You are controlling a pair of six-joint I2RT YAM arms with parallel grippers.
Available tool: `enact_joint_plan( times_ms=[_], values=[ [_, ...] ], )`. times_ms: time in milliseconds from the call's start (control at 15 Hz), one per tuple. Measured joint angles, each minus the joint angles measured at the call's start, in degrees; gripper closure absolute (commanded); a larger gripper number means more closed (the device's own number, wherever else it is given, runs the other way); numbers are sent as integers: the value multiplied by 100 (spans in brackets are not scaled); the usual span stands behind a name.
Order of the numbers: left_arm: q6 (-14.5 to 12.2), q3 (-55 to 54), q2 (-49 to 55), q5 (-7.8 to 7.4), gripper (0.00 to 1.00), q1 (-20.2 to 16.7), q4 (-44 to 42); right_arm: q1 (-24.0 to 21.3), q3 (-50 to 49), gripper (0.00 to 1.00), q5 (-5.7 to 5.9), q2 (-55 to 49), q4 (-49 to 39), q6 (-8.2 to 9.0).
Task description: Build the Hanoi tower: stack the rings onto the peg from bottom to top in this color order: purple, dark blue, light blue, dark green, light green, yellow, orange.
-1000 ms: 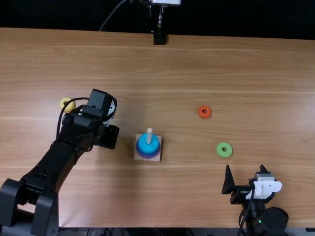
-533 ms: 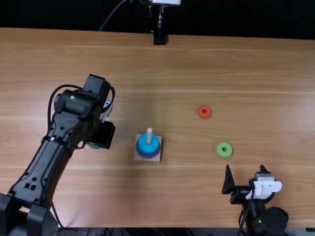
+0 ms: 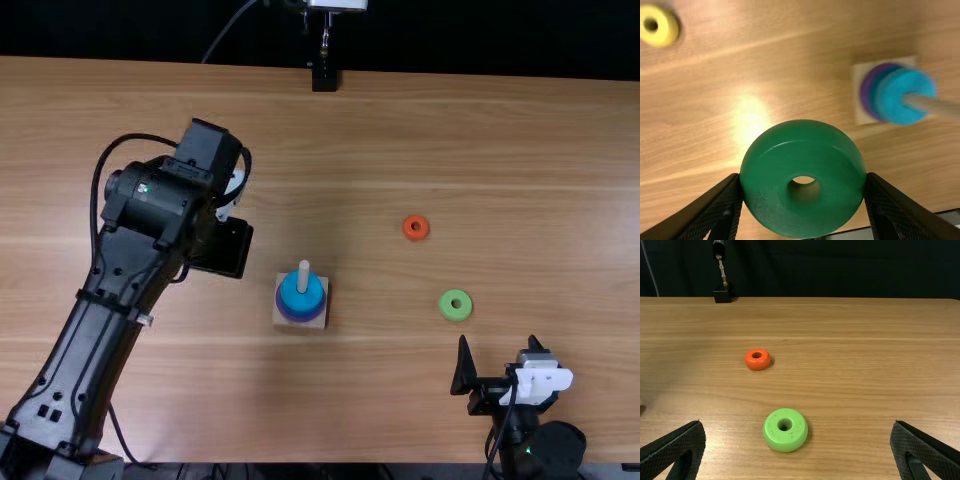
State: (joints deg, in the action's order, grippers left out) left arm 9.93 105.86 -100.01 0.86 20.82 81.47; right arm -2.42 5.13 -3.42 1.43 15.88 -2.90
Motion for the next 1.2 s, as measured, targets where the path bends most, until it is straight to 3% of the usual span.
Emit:
enact_joint_plan(
  times_ms=[533, 1200],
  values=[
    [800, 713, -363, -7, 100, 807, 4, 0, 0, 0, 0, 0, 0, -2],
    [1154, 732, -767, -20, 100, 1373, -81, 0, 0, 0, -2, 0, 0, 0]
  ],
)
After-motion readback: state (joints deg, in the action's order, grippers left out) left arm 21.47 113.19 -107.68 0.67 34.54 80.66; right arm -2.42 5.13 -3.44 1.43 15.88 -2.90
